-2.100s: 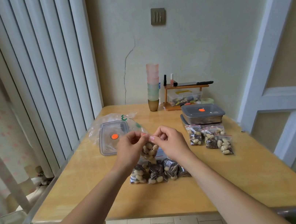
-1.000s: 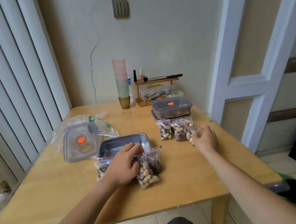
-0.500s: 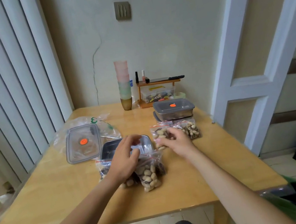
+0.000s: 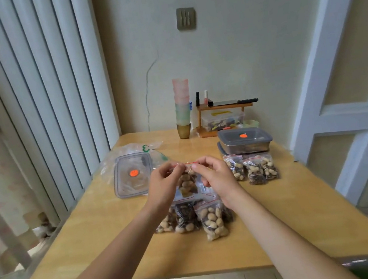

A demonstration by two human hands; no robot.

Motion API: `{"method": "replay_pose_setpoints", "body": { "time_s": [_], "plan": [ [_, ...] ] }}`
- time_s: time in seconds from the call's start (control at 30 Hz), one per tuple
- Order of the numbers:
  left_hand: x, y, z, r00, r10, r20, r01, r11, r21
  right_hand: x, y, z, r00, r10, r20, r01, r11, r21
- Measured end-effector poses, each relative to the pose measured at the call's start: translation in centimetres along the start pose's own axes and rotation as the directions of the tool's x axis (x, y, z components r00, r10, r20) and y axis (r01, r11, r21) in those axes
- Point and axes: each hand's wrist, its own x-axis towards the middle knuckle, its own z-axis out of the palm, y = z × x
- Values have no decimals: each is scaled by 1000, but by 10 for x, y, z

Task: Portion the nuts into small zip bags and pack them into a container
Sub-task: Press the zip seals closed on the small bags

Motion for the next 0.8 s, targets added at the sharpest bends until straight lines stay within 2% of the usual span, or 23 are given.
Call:
{"method": "replay_pose_setpoints", "body": {
  "time_s": [0.13,0.33,0.47,0.53,0.67,0.8],
  "plan": [
    [-3,5,-4,998,22,54,-20,999,-37,0,-1,7,999,-37,-18,37,999,-2],
    [0,3,-5,999,6,39,-4,999,-39,-1,-2,14,995,-86,-55,76,984,-159],
    [1,9,-7,999,11,45,-10,1000,-21,-3,-3,10,998,-60,-14,60,998,-15],
    [2,10,-10,999,12,49,-12,1000,5,-4,-2,7,998,-66,12,67,998,-8],
    [-3,11,-15,997,8,81,-15,996,82,-4,-1,2,996,-85,-14,82,985,-150],
    [-7,8,-19,999,43,14,-45,963,265,-8,0,-6,996,-87,-31,79,977,-198]
  ]
}}
